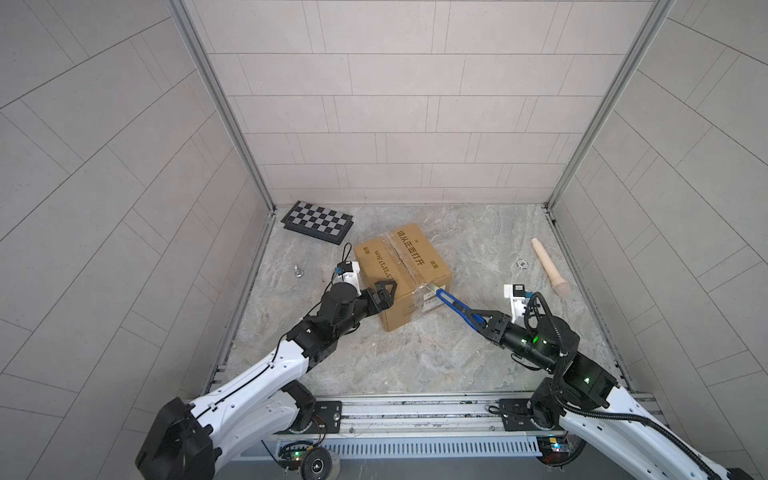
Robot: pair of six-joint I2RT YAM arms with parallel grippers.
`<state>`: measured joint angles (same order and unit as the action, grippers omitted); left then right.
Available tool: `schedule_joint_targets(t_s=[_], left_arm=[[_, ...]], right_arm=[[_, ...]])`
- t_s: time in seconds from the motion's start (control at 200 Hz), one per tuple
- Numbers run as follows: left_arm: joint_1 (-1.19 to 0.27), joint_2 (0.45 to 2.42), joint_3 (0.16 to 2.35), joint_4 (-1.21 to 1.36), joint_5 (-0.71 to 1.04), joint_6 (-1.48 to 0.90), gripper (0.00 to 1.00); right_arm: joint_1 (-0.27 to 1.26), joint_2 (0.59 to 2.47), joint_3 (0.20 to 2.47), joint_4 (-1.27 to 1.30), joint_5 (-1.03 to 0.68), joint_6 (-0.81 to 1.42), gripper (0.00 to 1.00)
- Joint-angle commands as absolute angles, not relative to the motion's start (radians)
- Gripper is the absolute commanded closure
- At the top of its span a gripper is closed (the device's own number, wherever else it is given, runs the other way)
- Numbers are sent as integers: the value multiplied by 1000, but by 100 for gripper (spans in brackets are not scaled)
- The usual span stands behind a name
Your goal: Unpack the express box
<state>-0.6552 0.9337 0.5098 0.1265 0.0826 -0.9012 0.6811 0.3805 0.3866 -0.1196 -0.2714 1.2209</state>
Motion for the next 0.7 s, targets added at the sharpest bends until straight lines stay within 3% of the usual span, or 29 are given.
schedule_joint_targets(t_s=[0.0,0.26,0.696], left_arm=[[-670,939,504,182,117,-908,0],[-675,944,510,192,118,-909,0],[-680,965,514,212,124,-910,0]], right_arm=[[696,378,411,-4,-286,1264,100],[765,449,429,-89,-242,1191,100],[782,473,474,-6,-232,1225,100]])
